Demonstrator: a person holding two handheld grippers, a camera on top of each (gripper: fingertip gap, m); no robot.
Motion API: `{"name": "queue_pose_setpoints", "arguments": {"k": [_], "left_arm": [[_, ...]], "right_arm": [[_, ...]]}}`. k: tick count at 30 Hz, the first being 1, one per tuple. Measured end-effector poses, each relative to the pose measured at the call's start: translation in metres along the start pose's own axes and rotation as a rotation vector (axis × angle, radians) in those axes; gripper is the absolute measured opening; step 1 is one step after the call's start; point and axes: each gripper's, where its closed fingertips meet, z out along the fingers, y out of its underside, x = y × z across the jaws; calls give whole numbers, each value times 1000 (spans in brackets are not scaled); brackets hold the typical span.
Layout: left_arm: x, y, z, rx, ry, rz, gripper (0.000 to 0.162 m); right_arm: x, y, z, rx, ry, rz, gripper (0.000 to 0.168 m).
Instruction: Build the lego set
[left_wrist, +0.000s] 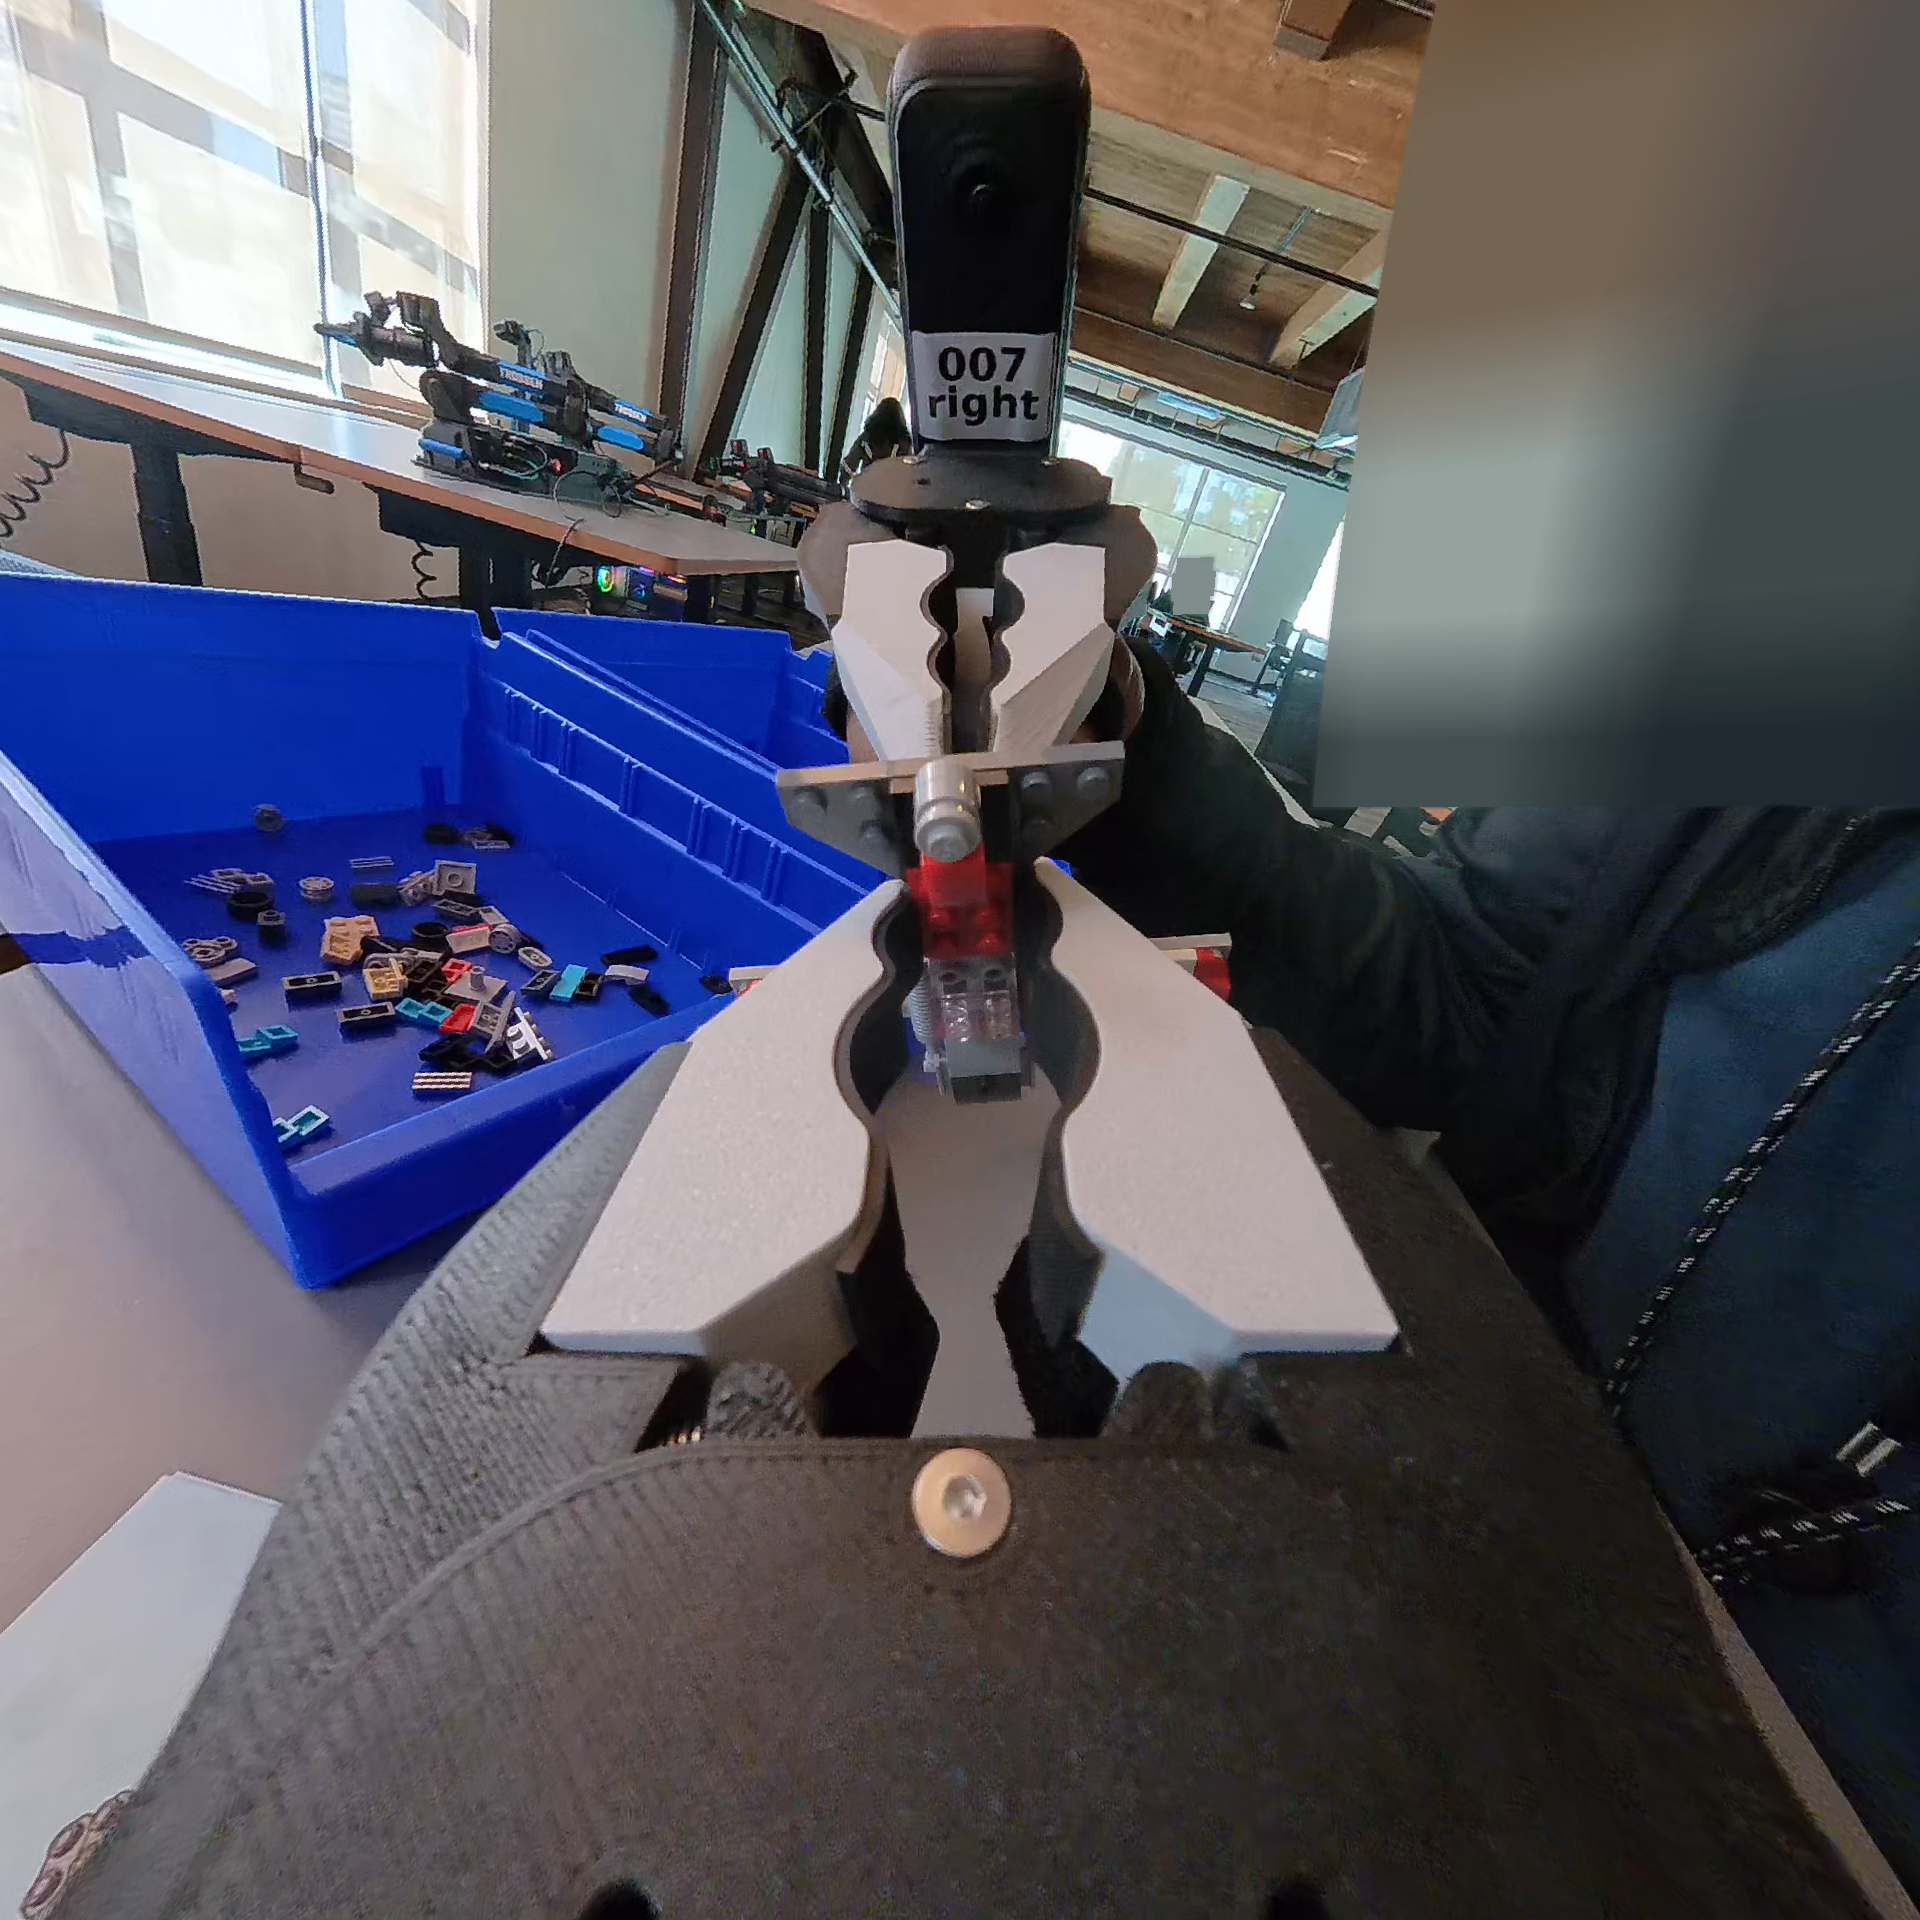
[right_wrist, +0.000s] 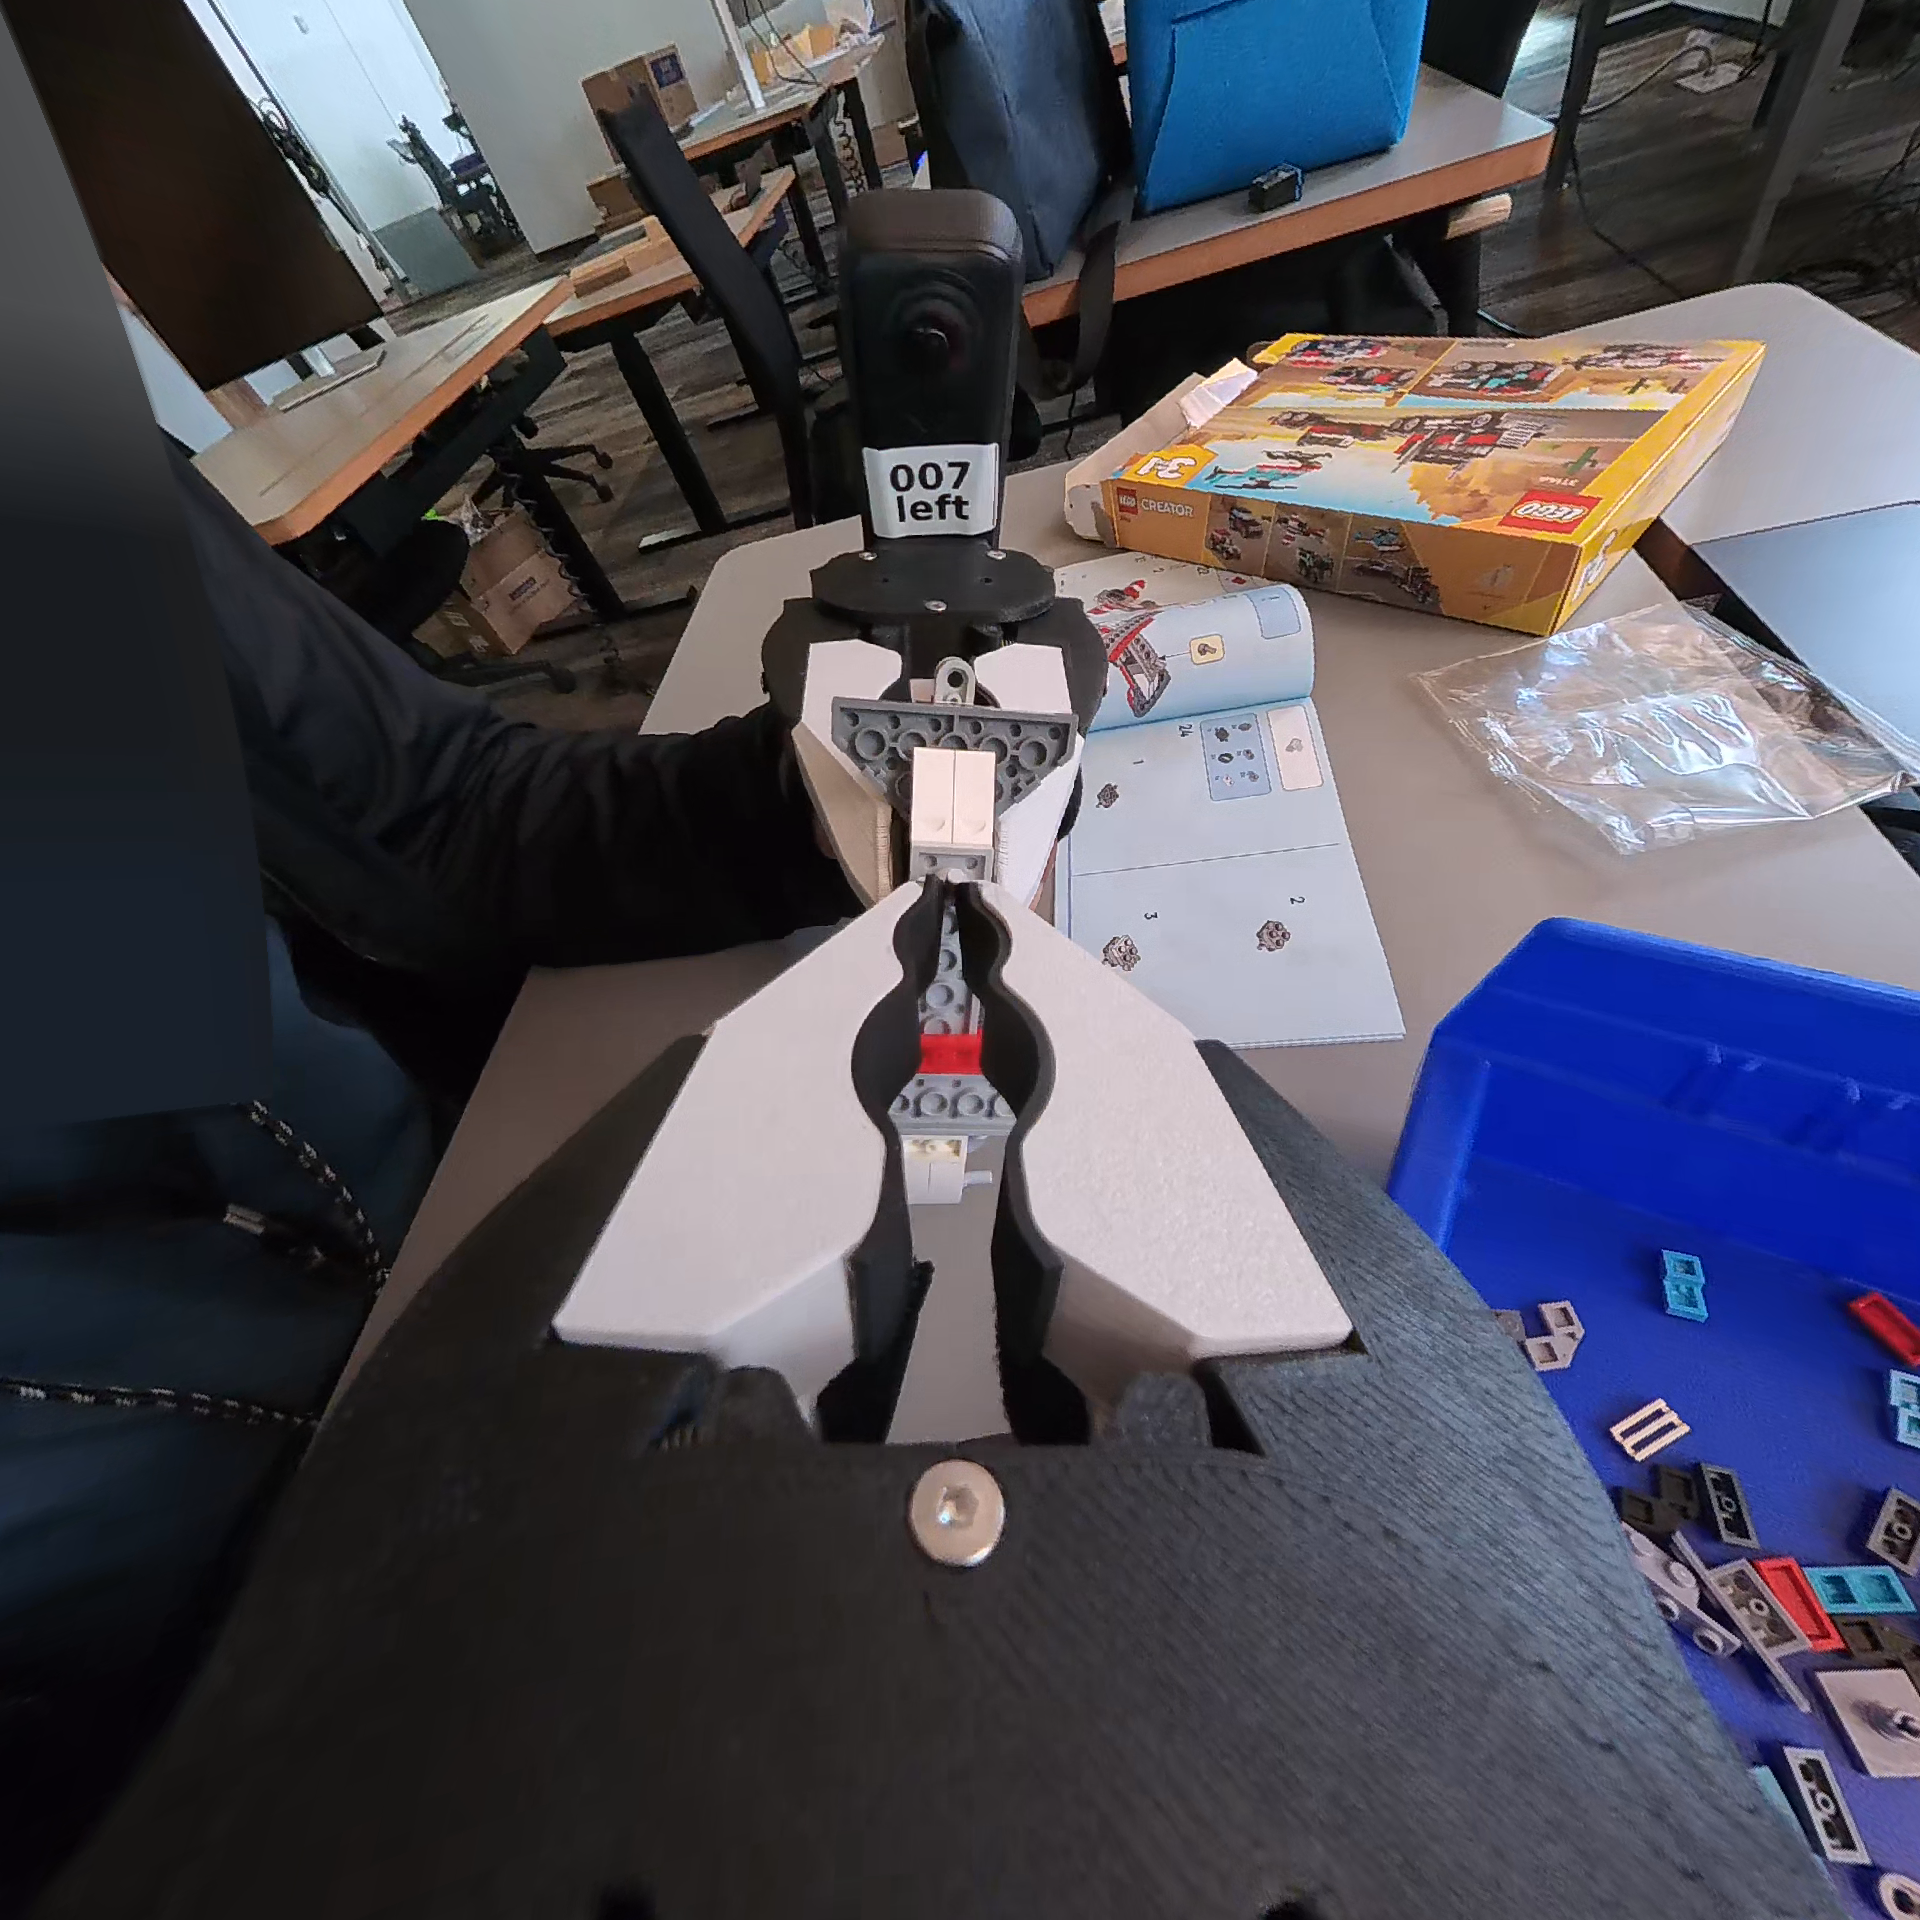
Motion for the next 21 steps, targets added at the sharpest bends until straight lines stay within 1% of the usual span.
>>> {"name": "queue_pose_setpoints", "arguments": {"k": [21], "left_arm": [[1, 2, 1, -9, 8, -15, 17]], "right_arm": [[0, 2, 0, -14, 6, -15, 3]]}}
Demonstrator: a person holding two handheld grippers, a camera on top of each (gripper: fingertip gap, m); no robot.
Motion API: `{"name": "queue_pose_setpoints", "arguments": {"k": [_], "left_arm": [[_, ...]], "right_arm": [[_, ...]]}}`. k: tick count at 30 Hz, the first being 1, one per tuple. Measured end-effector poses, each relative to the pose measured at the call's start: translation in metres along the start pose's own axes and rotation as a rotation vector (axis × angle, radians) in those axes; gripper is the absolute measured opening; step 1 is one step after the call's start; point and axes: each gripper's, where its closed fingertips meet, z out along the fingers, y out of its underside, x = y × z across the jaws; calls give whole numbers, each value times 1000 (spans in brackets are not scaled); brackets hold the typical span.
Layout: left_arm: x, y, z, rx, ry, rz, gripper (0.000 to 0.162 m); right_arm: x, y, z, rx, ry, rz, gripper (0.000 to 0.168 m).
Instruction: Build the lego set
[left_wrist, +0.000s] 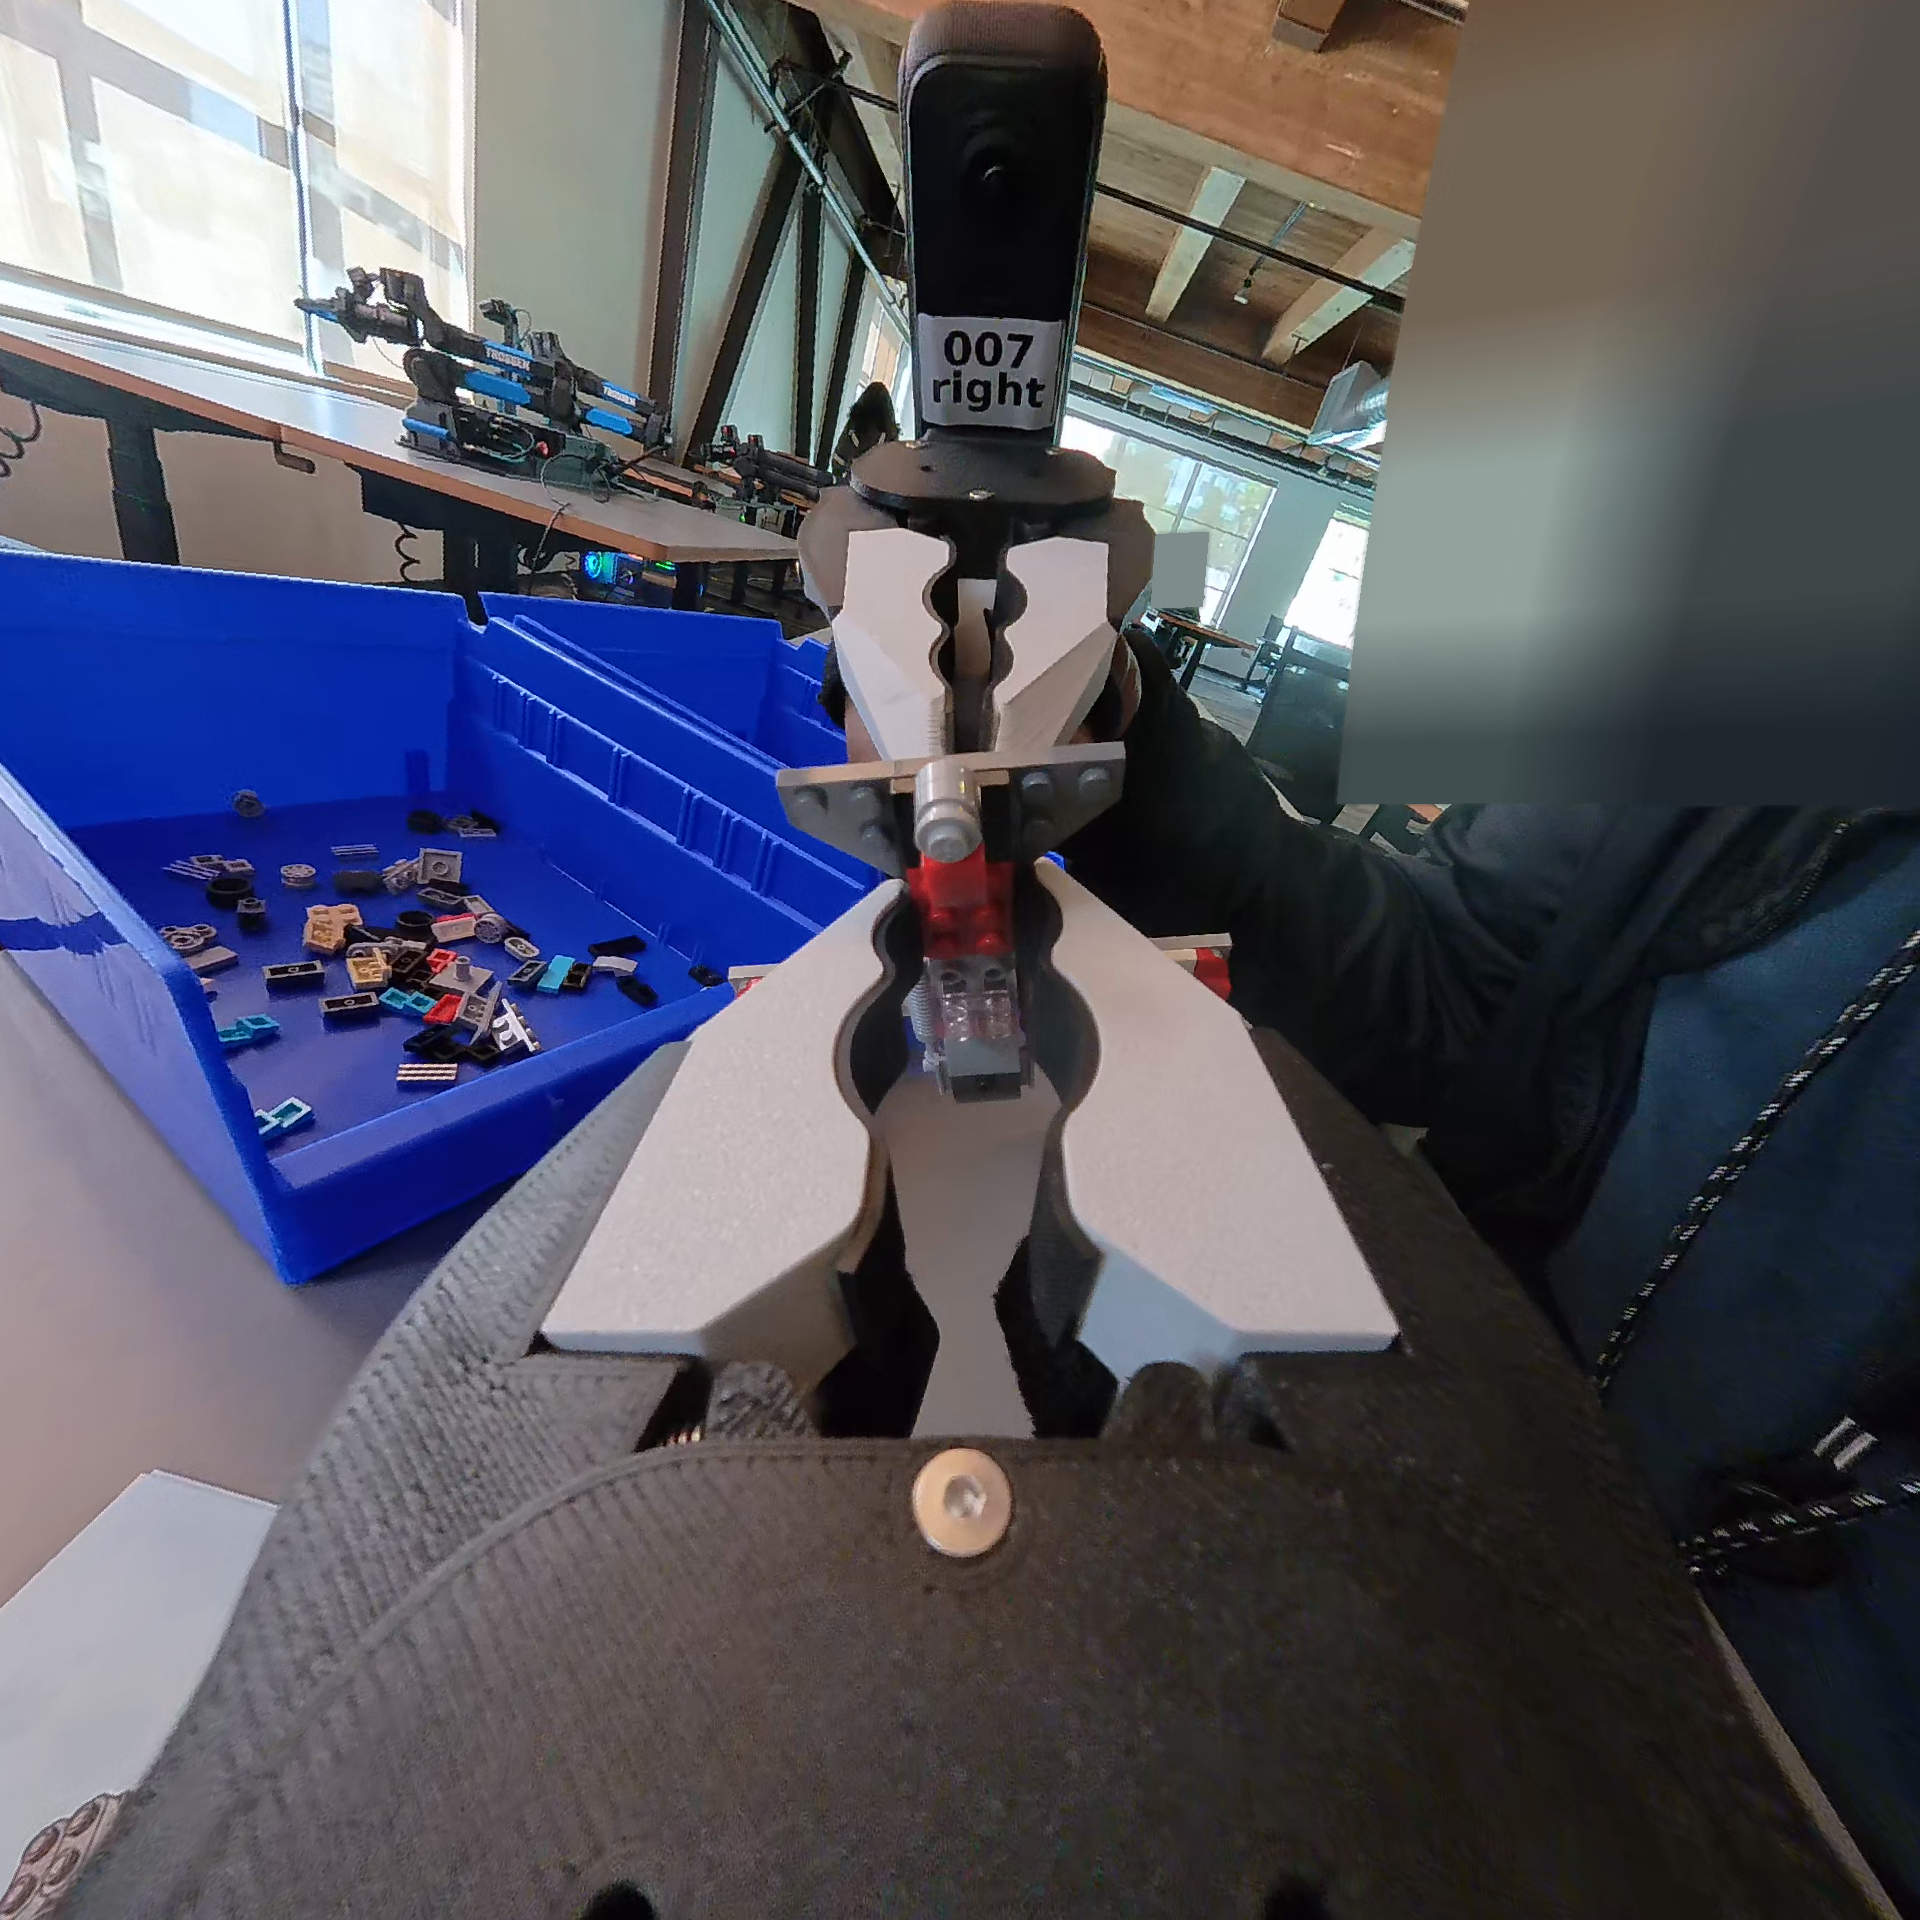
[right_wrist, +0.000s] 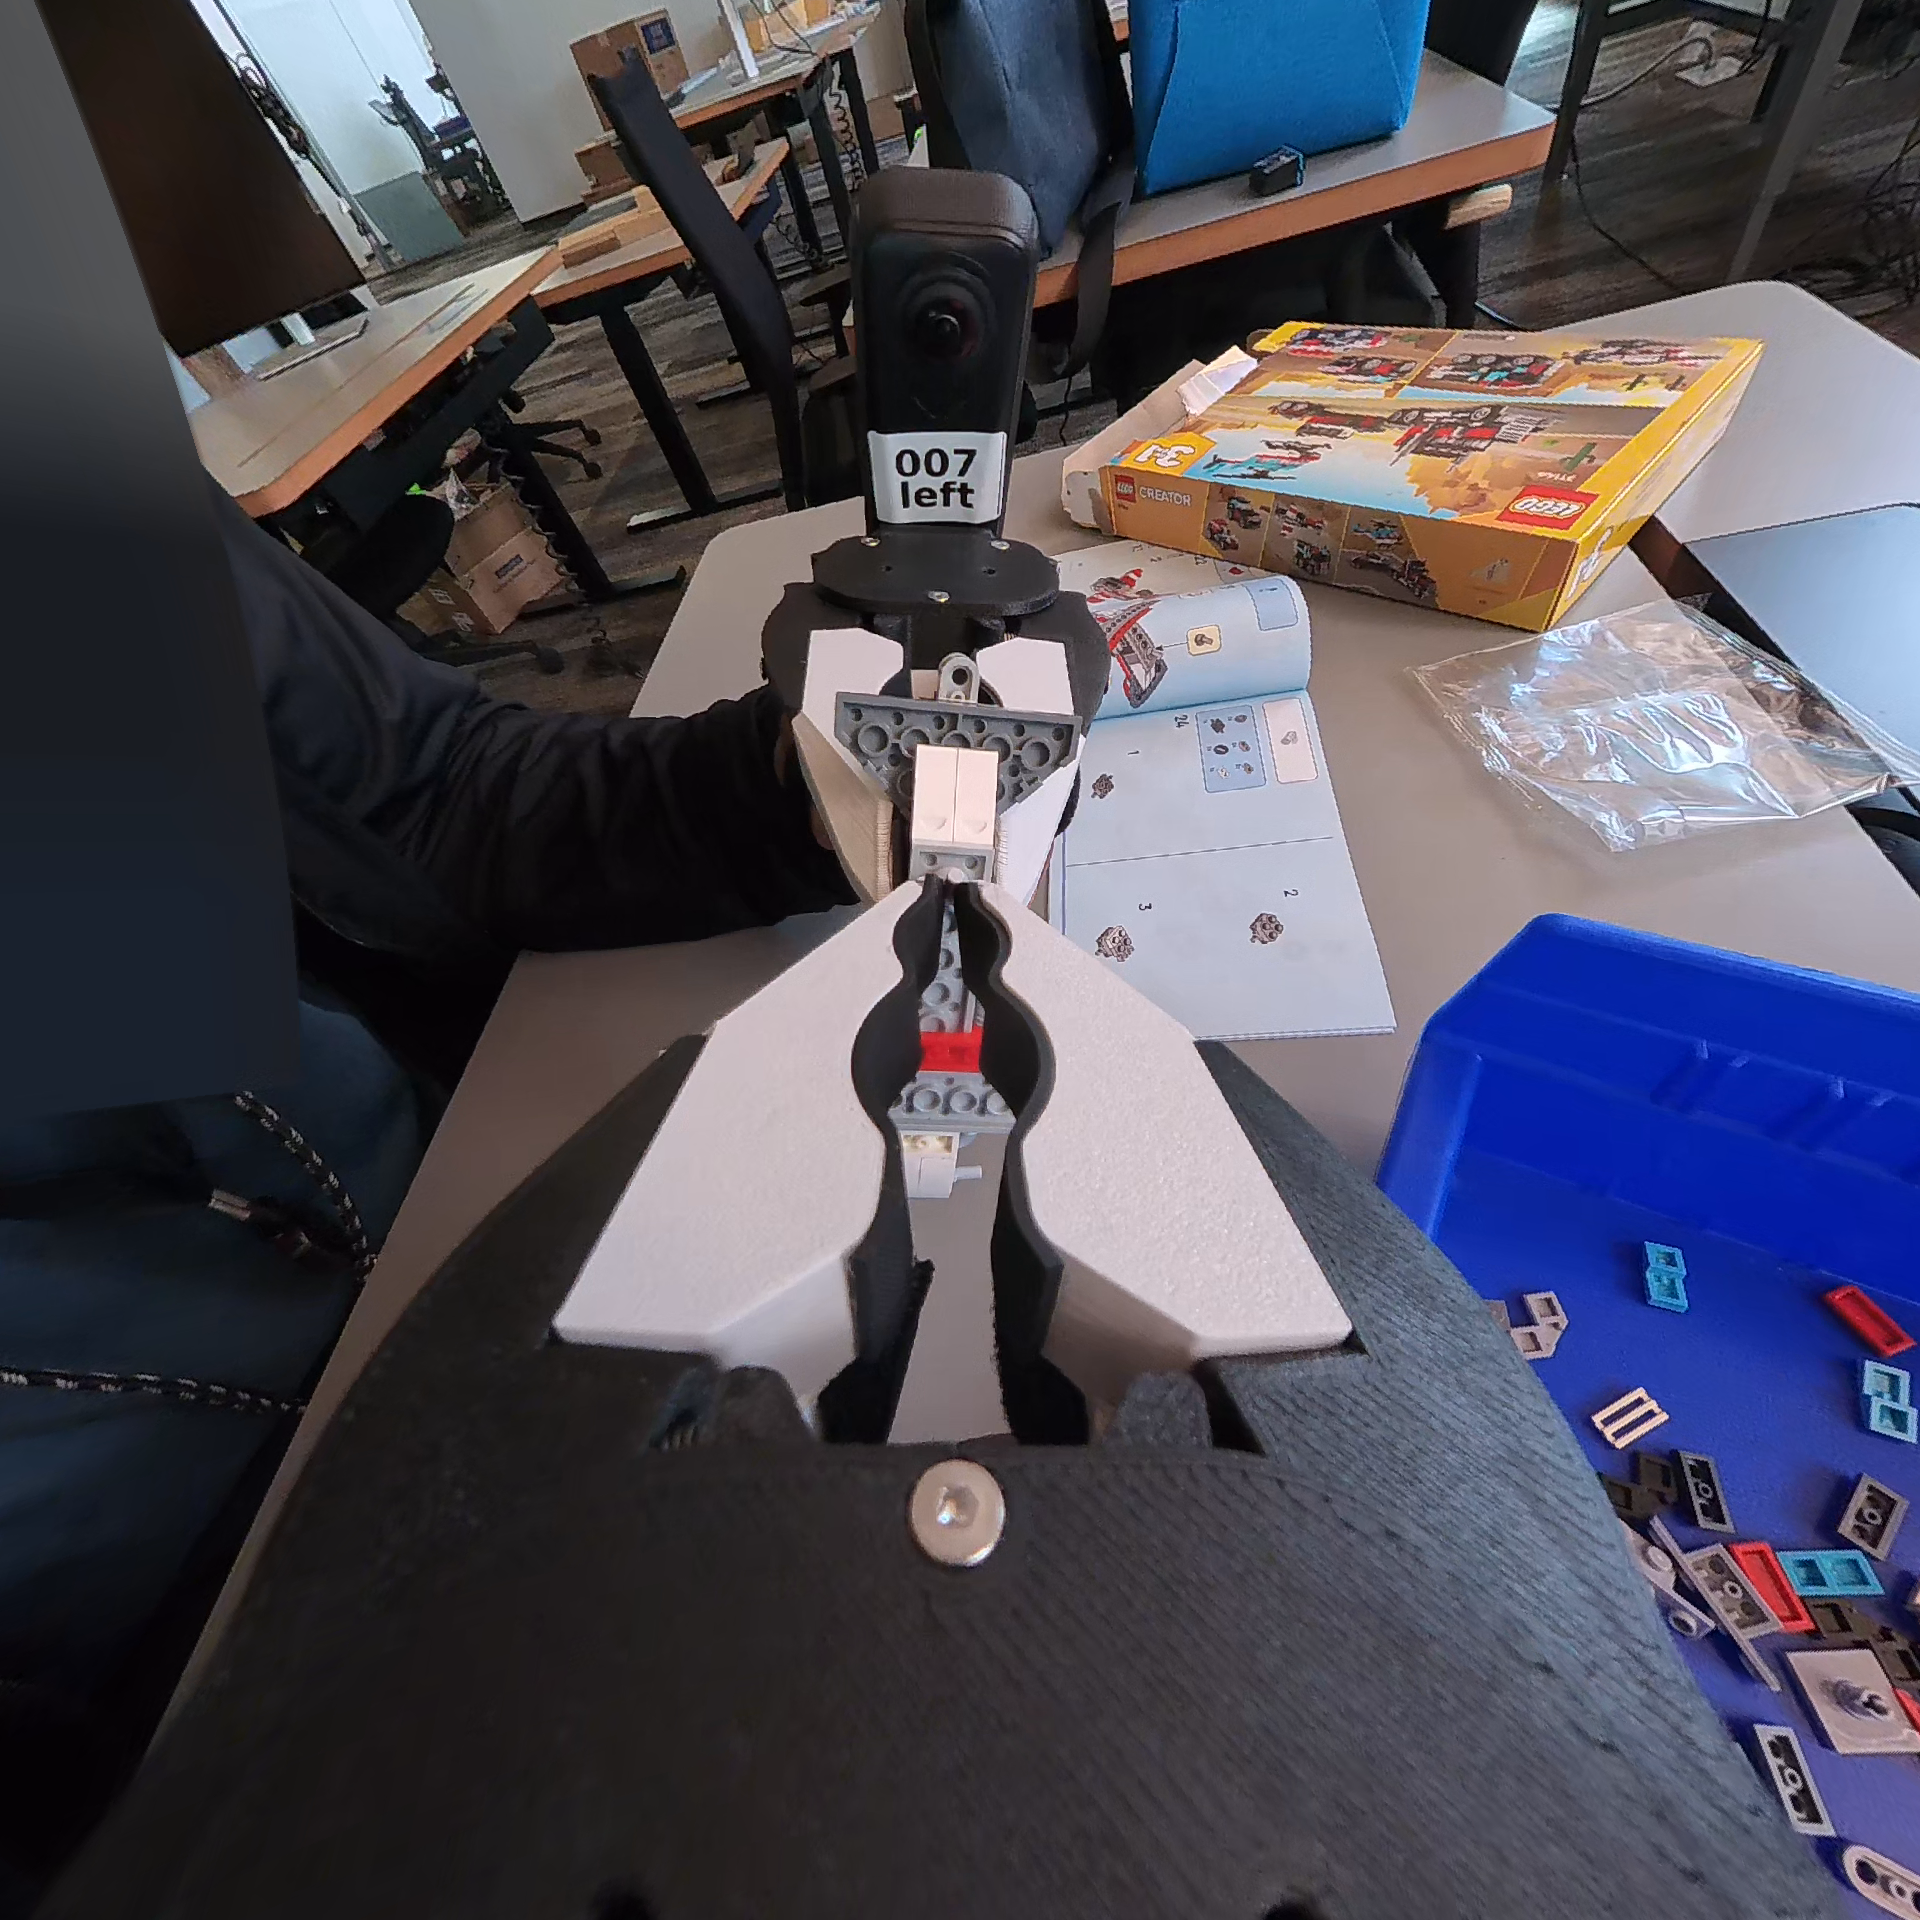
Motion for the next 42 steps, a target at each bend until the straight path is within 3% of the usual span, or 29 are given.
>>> {"name": "queue_pose_setpoints", "arguments": {"k": [23, 32, 36, 42], "left_arm": [[-4, 1, 1, -7, -17, -21, 16], [-16, -2, -8, -130, -185, 23, 16], [-13, 7, -17, -322, -271, 38, 16], [-2, 55, -62, -939, -495, 195, 17]], "right_arm": [[4, 3, 0, 4, -12, 52, 3], [14, -13, -23, 74, 71, 70, 12], [8, -23, -36, 100, 105, 39, 13], [-11, -36, -37, 98, 102, -20, 12]]}}
